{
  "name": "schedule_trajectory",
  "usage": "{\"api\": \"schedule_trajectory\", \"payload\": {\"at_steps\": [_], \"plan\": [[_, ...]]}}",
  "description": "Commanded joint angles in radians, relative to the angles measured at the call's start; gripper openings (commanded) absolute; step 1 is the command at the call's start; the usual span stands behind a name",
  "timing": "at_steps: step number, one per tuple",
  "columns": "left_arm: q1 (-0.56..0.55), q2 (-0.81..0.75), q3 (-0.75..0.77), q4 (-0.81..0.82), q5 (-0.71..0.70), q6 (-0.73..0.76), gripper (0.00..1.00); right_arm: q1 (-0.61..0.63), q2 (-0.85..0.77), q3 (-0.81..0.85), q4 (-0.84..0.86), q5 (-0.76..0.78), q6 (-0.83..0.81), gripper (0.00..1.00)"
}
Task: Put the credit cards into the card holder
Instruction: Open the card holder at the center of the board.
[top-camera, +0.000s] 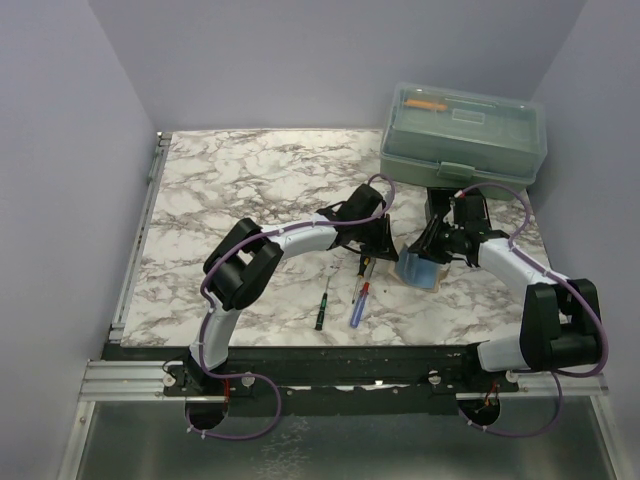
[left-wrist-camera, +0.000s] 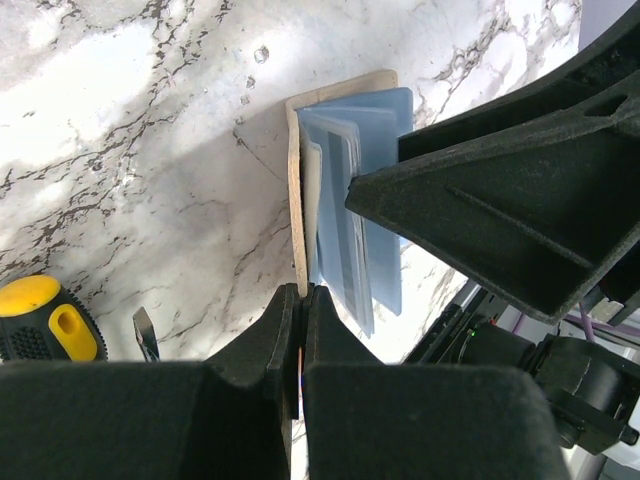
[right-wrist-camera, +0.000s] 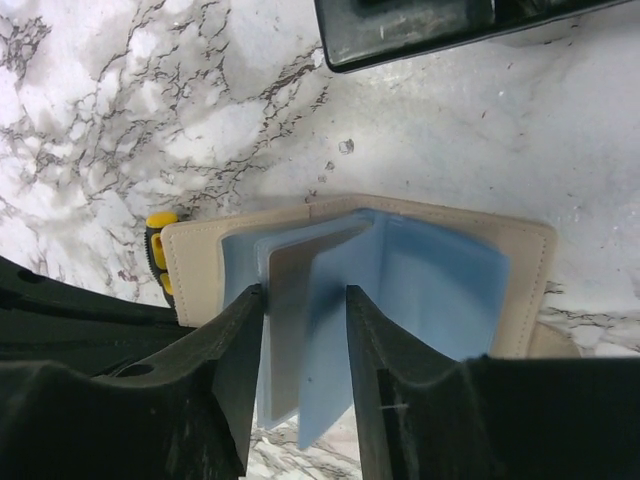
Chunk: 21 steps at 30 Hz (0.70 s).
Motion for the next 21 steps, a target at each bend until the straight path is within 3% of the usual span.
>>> {"api": "schedule_trajectory", "payload": {"at_steps": [1,5,9,21], "plan": [[0.017,-0.05,0.006,0.034,0.013,0.005,0.0,-0.005,0.016,-0.005,-0.102,0.064,-0.047,0.43],[0.017,-0.05,0.004,0.034,0.013,0.006,0.0,-0.005,-0.009,0.003,-0.141,0.087,-0.049,0.59],[0.017,-0.047,0.006,0.034,0.016,0.006,0.0,-0.005,-0.017,0.016,-0.162,0.081,-0.061,0.67],[0.017,-0.034,0.01,0.034,0.027,0.001,0.0,0.002,-0.044,0.032,-0.156,-0.015,-0.073,0.72]]}}
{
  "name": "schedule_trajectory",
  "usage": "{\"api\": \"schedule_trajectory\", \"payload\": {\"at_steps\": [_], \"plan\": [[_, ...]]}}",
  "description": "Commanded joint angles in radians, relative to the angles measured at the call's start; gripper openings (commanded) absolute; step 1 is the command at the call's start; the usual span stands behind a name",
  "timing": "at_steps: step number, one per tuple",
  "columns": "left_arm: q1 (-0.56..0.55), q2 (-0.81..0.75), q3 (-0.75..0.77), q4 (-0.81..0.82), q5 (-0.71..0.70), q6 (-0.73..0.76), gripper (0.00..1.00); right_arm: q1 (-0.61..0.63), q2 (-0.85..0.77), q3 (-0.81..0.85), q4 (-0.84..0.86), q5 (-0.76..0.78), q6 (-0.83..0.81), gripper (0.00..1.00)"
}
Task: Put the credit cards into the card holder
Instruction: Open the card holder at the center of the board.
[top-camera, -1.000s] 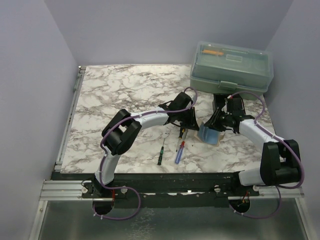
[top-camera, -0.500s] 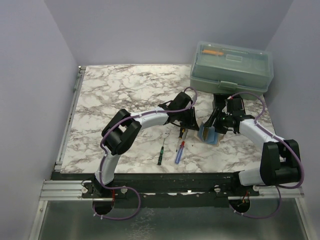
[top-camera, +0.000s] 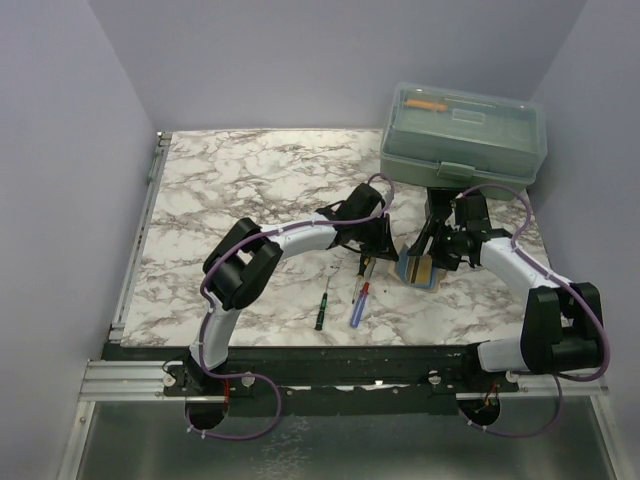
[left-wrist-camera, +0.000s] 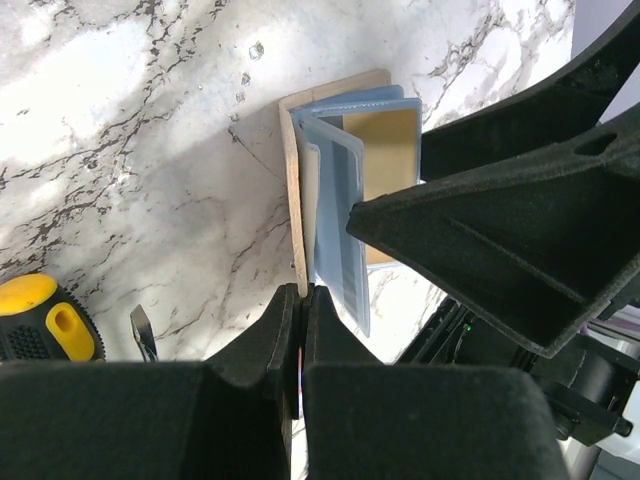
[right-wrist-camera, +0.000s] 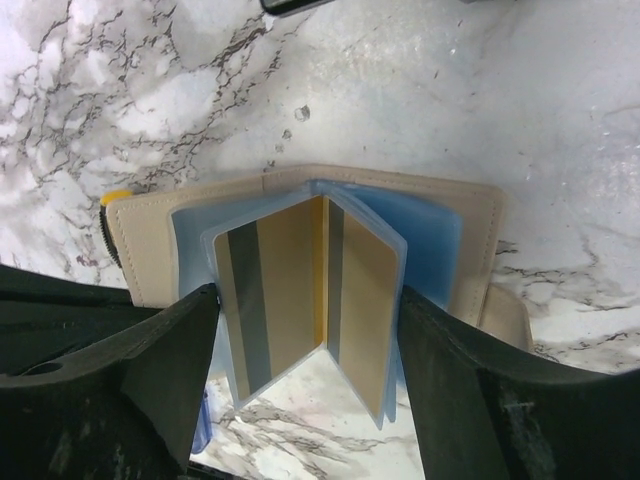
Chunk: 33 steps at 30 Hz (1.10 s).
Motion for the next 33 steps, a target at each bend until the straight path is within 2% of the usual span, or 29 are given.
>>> {"api": "schedule_trajectory", "payload": {"at_steps": [1,9,13,16,19,20,24,26,28,33], "plan": [[0.013,-0.031,0.01,0.034,0.008,0.002,0.0,0.005,-0.036,0.015,-0.051,-0.05,-0.017,0.72],[0.013,-0.021,0.016,0.036,0.016,-0.002,0.0,0.026,-0.034,0.027,-0.038,-0.091,-0.001,0.68],[0.012,-0.015,0.021,0.037,0.031,-0.005,0.0,0.036,-0.023,0.034,-0.02,-0.103,0.013,0.6],[0.011,-0.009,0.026,0.037,0.051,-0.003,0.0,0.036,-0.009,0.034,-0.003,-0.112,0.02,0.51],[0.011,-0.006,0.028,0.041,0.069,0.001,0.01,0.036,0.01,0.035,0.013,-0.121,0.025,0.48],[0.01,-0.007,0.028,0.044,0.074,0.002,0.05,0.036,0.015,0.034,0.017,-0.124,0.027,0.48],[0.006,-0.025,0.016,0.06,0.082,0.017,0.33,0.037,0.022,0.035,0.029,-0.126,0.034,0.46],[0.003,-0.036,0.002,0.074,0.08,0.024,0.42,0.036,0.022,0.035,0.032,-0.124,0.039,0.46],[0.001,-0.044,-0.011,0.087,0.081,0.025,0.48,0.038,0.024,0.037,0.033,-0.119,0.043,0.46],[-0.004,-0.05,-0.027,0.101,0.091,0.046,0.53,0.037,0.031,0.042,0.041,-0.125,0.065,0.43]]}}
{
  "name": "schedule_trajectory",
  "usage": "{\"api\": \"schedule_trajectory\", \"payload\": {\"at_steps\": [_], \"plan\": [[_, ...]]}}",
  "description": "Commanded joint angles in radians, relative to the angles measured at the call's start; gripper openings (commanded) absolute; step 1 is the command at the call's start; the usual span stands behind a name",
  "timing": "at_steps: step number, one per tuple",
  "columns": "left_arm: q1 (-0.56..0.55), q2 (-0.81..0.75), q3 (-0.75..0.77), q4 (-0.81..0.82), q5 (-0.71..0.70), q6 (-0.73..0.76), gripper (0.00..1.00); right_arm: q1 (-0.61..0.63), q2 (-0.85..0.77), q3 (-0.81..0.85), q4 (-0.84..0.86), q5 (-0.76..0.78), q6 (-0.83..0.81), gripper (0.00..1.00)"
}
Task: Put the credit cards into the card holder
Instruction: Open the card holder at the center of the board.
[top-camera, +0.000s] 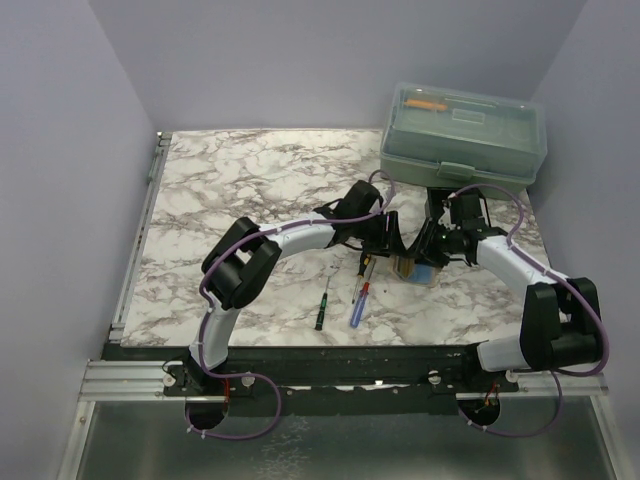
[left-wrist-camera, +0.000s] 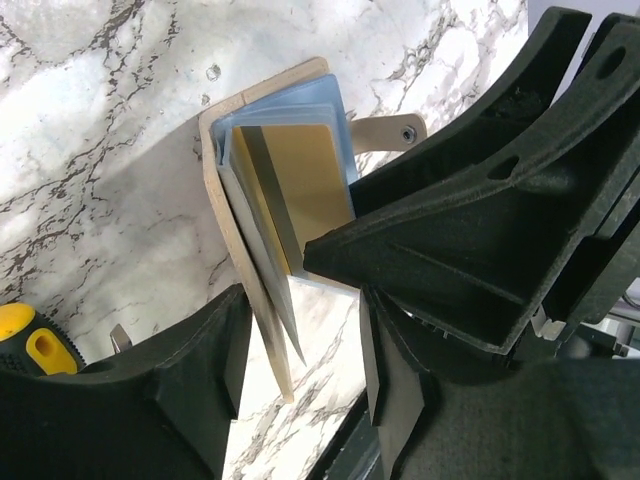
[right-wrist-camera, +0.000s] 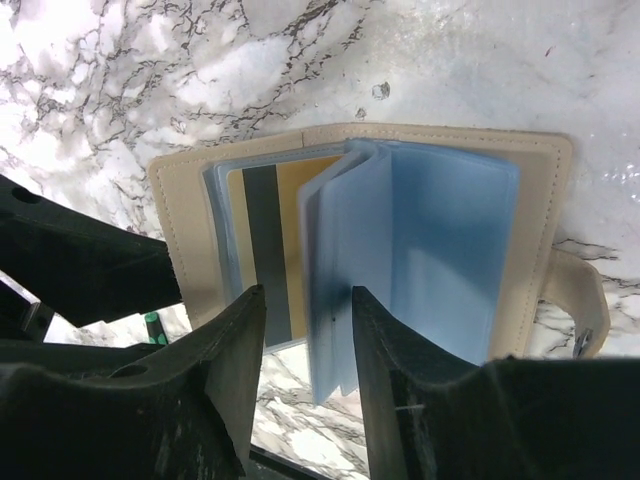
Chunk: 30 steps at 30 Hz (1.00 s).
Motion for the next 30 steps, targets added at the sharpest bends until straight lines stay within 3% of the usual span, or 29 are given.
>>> {"api": "schedule_trajectory", "payload": {"at_steps": [1,8,12,16,19,27,30], "plan": [[-0.013,-0.047,-0.022,0.037,0.031,0.042,0.53,0.006,0.016,0.032,0.03,-0.019,0.034,0.41],[-0.02,-0.037,-0.022,0.037,0.038,0.052,0.42,0.005,0.03,0.038,0.041,-0.033,0.051,0.38],[-0.02,-0.036,-0.021,0.037,0.035,0.051,0.39,0.005,0.04,0.04,0.044,-0.039,0.052,0.29],[-0.018,-0.034,-0.015,0.036,0.03,0.042,0.39,0.005,0.04,0.03,0.059,-0.053,0.051,0.26],[-0.016,-0.037,-0.014,0.037,0.024,0.041,0.39,0.004,0.036,0.024,0.059,-0.052,0.046,0.17],[0.045,-0.027,-0.01,0.078,0.067,-0.029,0.54,0.004,0.035,-0.005,0.074,-0.062,0.032,0.1],[0.048,-0.004,0.007,0.104,0.092,-0.061,0.55,0.004,0.031,-0.011,0.082,-0.076,0.029,0.19]]}}
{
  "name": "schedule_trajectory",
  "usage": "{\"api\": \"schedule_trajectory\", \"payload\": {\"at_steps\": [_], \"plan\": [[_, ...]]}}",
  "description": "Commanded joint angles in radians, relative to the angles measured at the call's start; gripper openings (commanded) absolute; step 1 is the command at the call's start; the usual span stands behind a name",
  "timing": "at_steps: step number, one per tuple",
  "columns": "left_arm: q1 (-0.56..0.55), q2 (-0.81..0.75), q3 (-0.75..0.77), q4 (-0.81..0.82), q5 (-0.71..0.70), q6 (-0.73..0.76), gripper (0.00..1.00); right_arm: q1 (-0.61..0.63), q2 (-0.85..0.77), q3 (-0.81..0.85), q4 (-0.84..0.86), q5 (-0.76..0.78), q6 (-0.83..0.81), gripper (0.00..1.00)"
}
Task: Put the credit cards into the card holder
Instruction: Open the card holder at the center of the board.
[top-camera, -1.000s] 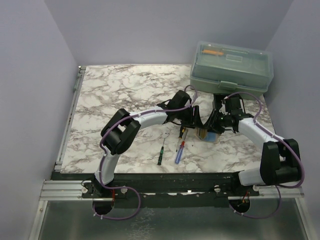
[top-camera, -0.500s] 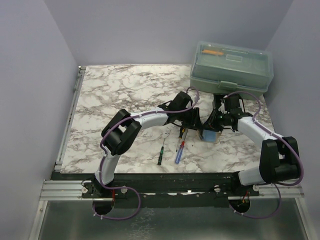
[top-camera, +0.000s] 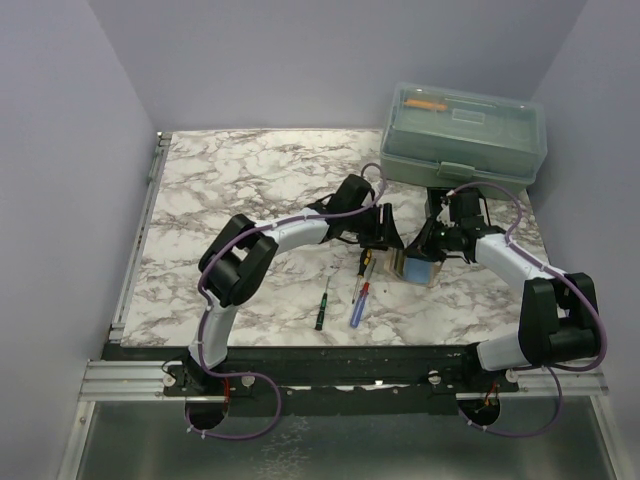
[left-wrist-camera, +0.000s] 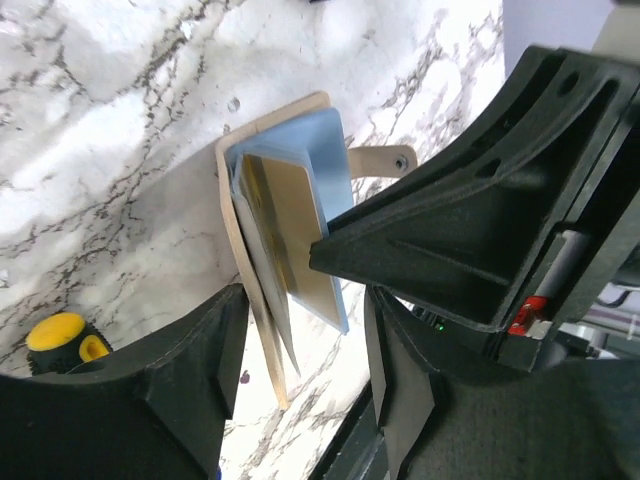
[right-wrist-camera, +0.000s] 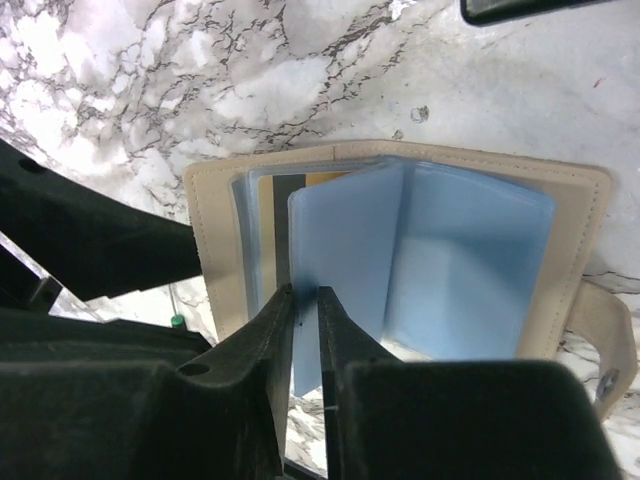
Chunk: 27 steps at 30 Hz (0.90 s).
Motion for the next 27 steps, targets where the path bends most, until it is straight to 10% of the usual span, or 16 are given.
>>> {"api": "schedule_trajectory", "payload": {"at_steps": [1,27], "plan": [[0.011,0.008,0.026,0.063,0.061,-0.06,0.54,0.004,0.002,-0.022,0.029,-0.038,-0.013,0.22],[0.017,0.104,0.082,0.021,-0.066,-0.121,0.21,0.005,-0.035,-0.101,0.109,-0.159,-0.077,0.33]]}}
